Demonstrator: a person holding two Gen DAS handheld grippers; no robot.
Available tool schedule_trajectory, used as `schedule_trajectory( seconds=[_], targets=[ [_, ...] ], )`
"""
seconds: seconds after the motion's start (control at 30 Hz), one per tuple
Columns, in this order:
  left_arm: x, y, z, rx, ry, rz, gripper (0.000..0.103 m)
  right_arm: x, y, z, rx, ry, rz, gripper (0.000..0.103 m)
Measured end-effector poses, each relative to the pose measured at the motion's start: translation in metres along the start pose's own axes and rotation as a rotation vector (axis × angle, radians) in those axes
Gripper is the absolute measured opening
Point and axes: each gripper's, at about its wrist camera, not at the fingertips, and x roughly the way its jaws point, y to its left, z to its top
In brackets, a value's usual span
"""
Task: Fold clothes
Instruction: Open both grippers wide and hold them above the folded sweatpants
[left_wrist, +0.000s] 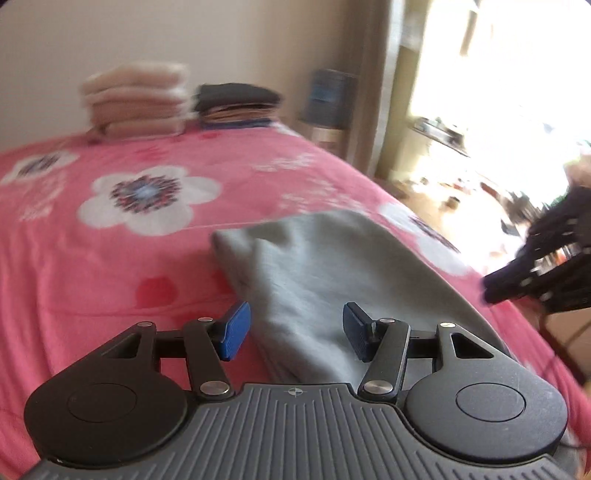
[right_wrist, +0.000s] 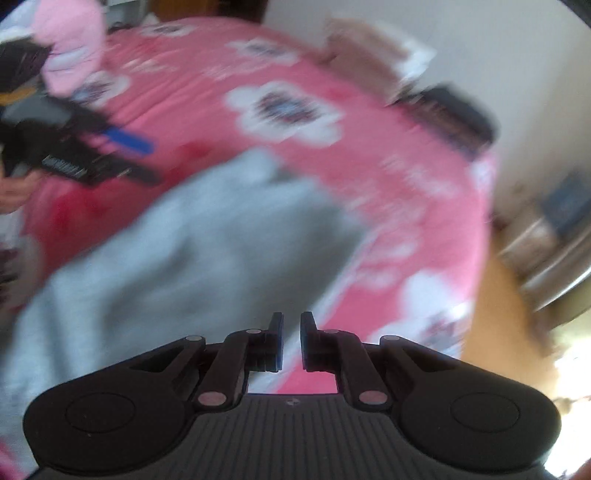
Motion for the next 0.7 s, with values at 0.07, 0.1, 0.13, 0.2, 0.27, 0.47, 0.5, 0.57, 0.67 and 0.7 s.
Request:
schedule_trajectory(
  seconds=[0.07, 0.1, 0.13, 0.2, 0.27, 0.47, 0.5, 0.57, 0.67, 0.7],
  targets=[
    [-0.002, -0.013, -0.007, 0.046, 0.031, -0.035, 0.056, 0.007, 0.012, -0.011, 0.025, 0.026, 0.061, 0.009],
    [0.001, -0.019, -0.013, 0.067, 0.075, -0.063, 0.056, 0.012, 0.016, -0.017, 0.037, 0.045, 0.079, 0.009],
    [0.004, -0.025, -0.019, 0.088, 0.118, -0.091, 0.056, 0.017, 0.017, -0.024, 0.051, 0.068, 0.090, 0.009],
    [0.012, -0.034, -0.032, 0.129, 0.176, -0.076, 0.056, 0.033, 0.018, -0.038, 0.086, 0.128, 0.094, 0.009],
    [0.020, -0.041, -0.045, 0.181, 0.229, -0.042, 0.054, 0.038, 0.017, -0.046, 0.114, 0.136, 0.094, 0.009],
    [-0.008, -0.034, -0.032, 0.167, 0.141, -0.057, 0.054, -0.008, 0.005, -0.039, 0.171, 0.070, 0.243, 0.009],
    [-0.011, -0.035, -0.032, 0.178, 0.135, -0.069, 0.054, -0.014, 0.008, -0.041, 0.150, 0.075, 0.299, 0.009],
    [-0.009, -0.046, -0.041, 0.230, 0.175, -0.107, 0.055, -0.017, 0.019, -0.046, 0.096, 0.116, 0.378, 0.009],
    [-0.001, -0.068, -0.062, 0.341, 0.273, -0.107, 0.056, 0.007, 0.047, -0.065, 0.027, 0.252, 0.381, 0.009],
    [-0.004, -0.077, -0.069, 0.407, 0.253, -0.080, 0.056, 0.013, 0.054, -0.070, 0.011, 0.277, 0.369, 0.009]
  ],
)
